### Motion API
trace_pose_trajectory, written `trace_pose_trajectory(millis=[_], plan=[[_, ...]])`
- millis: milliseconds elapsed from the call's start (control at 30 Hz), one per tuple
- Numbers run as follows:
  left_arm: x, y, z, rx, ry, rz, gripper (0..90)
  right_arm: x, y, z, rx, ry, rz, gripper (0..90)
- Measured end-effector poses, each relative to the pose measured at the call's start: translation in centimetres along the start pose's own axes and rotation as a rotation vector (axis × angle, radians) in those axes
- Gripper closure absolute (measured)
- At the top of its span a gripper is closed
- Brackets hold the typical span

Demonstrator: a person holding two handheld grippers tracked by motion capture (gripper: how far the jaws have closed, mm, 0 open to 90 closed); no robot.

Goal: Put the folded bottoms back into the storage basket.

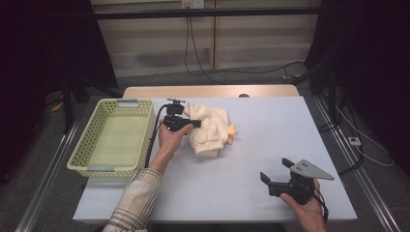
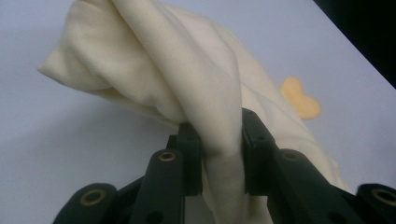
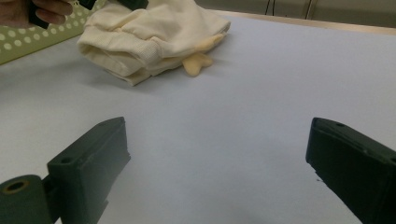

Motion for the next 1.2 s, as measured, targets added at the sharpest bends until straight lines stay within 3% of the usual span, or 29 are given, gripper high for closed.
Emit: trace_pose_trajectory(millis=[167,233,367,400,667,1000,1200], plan=[[0.8,0.5,-0.4,-0.016,-0.016,-0.028,73.4,0.0,0.0,0.0,0.000,0.000,0.001,5.5],[1.3,0.8,-0.7,-0.052,0.010,-0.028,73.5,0.0,0.0,0.0,0.000,-0.001,0.001,5.5],[1.7,1.0,-0.9,-0.079,0.012,-0.032,73.5,0.0,0.0,0.0,-0.001,0.000,0.001,5.5],[2.0,1.1,-1.1,-0.101,0.018,-0.040,73.5,0.0,0.0,0.0,-0.002,-0.002,0.001,5.6],[2.9,1.3,-1.5,-0.118,0.030,-0.063,73.7,0.0,0.0,0.0,-0.004,-0.001,0.000,5.6],[4.4,1.7,-2.1,-0.187,0.062,-0.070,73.8,0.1,0.1,-0.1,-0.011,-0.002,-0.008,5.6],[5.2,1.7,-2.0,-0.189,0.090,-0.091,73.9,0.0,0.1,-0.1,-0.011,-0.005,-0.008,5.6]])
Point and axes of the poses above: each handheld gripper's, and its own axes: x roughly backward along the jaws, y roughly out of its top, z roughly to its left, the point moved 2 cm from there along -x, roughly forward along the jaws, and after that the axes turned 6 degrees about -x, right-handed, at the moved point
